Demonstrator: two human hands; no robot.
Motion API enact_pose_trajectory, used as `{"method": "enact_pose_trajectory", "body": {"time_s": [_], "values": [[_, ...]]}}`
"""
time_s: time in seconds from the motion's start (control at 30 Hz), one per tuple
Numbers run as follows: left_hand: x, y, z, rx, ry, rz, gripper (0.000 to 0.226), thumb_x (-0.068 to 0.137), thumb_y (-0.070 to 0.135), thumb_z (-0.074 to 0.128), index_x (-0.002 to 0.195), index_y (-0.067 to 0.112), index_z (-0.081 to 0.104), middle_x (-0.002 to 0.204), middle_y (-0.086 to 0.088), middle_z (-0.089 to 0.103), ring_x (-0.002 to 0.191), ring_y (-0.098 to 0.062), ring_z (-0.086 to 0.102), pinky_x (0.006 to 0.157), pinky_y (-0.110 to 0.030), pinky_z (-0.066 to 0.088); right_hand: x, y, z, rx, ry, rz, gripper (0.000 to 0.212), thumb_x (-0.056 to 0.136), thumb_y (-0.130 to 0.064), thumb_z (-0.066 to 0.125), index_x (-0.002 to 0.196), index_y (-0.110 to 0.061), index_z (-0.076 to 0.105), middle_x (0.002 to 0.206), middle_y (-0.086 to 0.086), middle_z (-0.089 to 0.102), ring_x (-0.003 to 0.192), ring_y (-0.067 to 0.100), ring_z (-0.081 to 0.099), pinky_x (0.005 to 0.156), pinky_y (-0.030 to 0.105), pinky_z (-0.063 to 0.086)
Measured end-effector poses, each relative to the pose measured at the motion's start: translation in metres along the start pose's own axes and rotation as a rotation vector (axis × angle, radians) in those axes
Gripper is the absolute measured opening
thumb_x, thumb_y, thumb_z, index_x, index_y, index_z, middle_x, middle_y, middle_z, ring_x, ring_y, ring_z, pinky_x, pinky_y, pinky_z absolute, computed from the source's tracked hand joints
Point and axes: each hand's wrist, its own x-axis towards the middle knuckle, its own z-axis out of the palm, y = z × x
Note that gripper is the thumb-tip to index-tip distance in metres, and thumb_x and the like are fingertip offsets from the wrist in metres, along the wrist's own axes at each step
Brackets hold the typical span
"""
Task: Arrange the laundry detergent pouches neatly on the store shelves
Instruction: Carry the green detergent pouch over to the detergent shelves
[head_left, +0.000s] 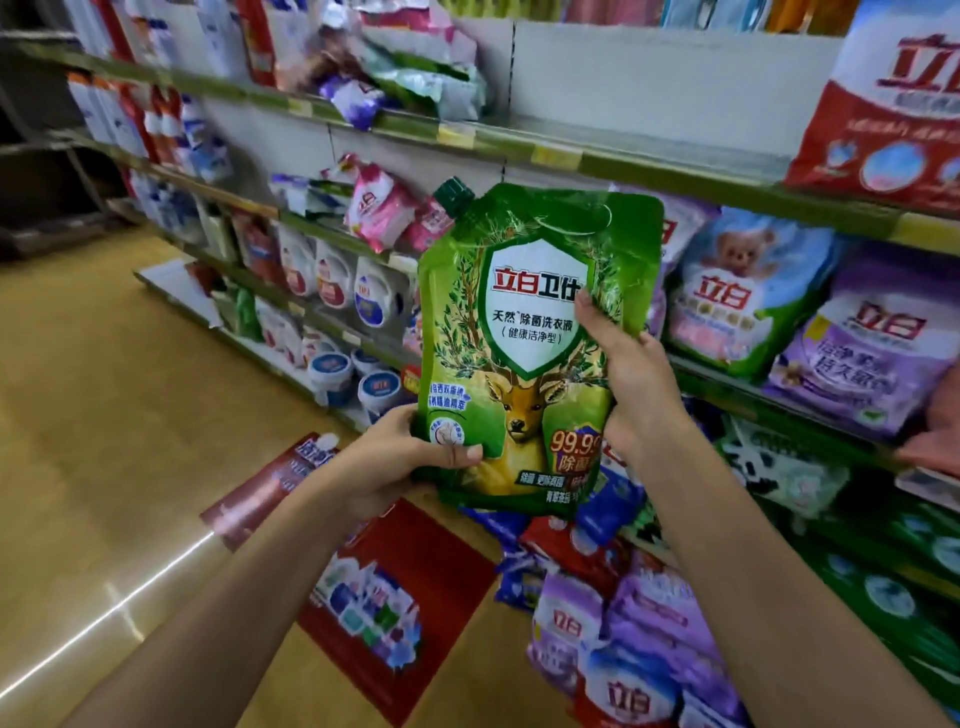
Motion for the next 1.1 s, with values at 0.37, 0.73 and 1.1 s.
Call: {"method": "enact_pose_trajectory", "body": {"time_s": [0.37, 0.73, 1.1], "values": [[0.186, 0.103, -0.039, -0.002, -0.187, 0.020, 0.049, 0.061, -0.006, 0.076, 0.105, 0.004, 0.057, 0.080, -0.003, 0.077, 0.076, -0.014, 0.073, 0.064, -0.022, 0.057, 0.163, -0.048, 0.047, 0.026, 0.105, -0.152, 0.034, 0.080, -0.030, 0.077, 0.110, -0.017, 0.069, 0.105, 0.005, 0.075, 0.098, 0.026, 0.072, 0.089, 0.051, 0.055], [0.337, 0.202, -0.039, 0.139, -0.491, 0.129, 0.041, 0.059, 0.000, 0.074, 0.098, 0.003, 0.062, 0.084, -0.011, 0.076, 0.075, -0.021, 0.073, 0.063, -0.026, 0.059, 0.260, -0.110, 0.070, 0.027, 0.339, -0.357, 0.024, 0.079, -0.033, 0.077, 0.095, -0.016, 0.069, 0.093, 0.002, 0.077, 0.096, 0.026, 0.071, 0.086, 0.048, 0.057], [0.412, 0.267, 0.023, 0.194, -0.544, 0.362, 0.047, 0.052, 0.009, 0.079, 0.097, 0.003, 0.067, 0.093, -0.012, 0.076, 0.086, -0.024, 0.073, 0.077, -0.032, 0.060, 0.328, -0.194, 0.034, -0.023, 0.349, -0.459, 0.082, 0.056, -0.045, 0.088, 0.125, -0.012, 0.058, 0.114, 0.010, 0.072, 0.100, 0.032, 0.070, 0.081, 0.052, 0.058]]}}
